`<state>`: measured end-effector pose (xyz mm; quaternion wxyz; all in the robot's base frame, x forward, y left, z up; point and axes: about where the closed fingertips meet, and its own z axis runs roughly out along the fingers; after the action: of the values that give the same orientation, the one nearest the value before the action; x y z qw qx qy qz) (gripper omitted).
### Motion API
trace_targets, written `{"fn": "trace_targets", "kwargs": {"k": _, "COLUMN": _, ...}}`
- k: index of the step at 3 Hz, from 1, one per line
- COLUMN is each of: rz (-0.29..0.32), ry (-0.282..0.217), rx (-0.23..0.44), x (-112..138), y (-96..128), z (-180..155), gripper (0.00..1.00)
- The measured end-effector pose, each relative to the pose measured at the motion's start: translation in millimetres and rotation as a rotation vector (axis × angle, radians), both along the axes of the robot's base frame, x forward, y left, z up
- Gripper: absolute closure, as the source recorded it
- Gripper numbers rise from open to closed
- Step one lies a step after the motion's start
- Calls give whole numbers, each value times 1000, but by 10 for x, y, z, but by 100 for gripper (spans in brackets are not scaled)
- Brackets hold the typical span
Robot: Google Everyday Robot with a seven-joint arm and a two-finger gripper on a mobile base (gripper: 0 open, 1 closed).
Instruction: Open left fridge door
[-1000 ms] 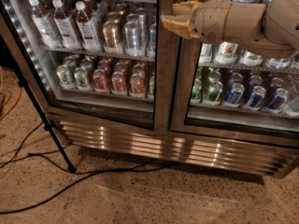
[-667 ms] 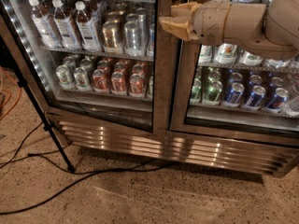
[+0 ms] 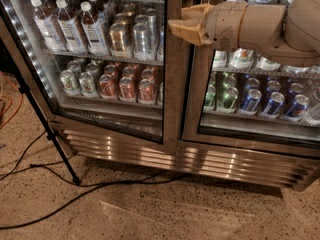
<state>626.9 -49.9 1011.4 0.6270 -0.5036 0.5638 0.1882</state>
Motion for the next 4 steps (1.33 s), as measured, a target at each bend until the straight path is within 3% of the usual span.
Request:
{"fn": "trace_targets", "kwargs": {"k": 1, "rz": 32, "ry": -4, "rx": 1, "x": -70, "y": 116, "z": 22, "gripper": 100}}
{"fn": "trace_targets", "kwargs": {"k": 4, "rz": 57, "ry": -2, "rx": 12, "x": -217, "y": 125, "z": 61, "gripper": 100}}
